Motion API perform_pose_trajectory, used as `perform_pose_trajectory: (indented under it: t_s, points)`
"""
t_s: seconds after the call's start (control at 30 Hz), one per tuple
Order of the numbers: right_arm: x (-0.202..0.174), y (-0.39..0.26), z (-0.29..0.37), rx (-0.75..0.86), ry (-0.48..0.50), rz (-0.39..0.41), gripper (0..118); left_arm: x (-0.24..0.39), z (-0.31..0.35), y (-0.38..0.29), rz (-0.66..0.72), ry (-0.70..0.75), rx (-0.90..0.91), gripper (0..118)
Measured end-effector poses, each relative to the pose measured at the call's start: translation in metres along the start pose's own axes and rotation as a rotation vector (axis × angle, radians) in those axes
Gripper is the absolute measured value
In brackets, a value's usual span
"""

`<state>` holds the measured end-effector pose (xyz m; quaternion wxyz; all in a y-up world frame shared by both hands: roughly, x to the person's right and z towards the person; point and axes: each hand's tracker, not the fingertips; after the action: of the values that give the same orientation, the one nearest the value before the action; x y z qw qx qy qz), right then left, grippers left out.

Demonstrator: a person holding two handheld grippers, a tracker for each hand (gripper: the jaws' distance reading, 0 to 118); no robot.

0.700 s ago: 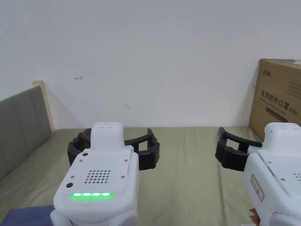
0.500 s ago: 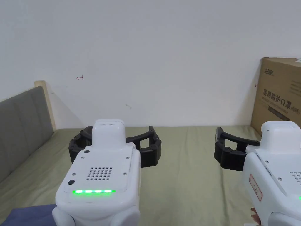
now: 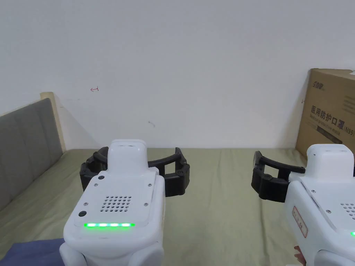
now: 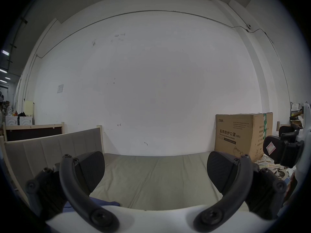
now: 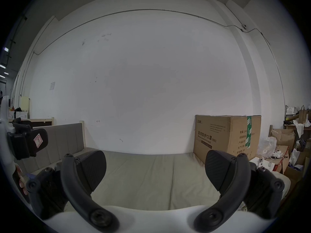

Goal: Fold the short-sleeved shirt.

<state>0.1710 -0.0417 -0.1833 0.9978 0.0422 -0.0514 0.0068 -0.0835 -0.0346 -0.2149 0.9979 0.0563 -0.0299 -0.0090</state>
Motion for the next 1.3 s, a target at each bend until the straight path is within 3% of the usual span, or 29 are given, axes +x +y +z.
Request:
perform_pose_trajectory:
  t_s: [1.3]
  points:
    - [0.0028, -0.0024, -0.0037, -0.014, -0.02, -0.016, 117, 0.0012, -0.0019, -0.0057, -0.044, -0.009, 0.01, 118]
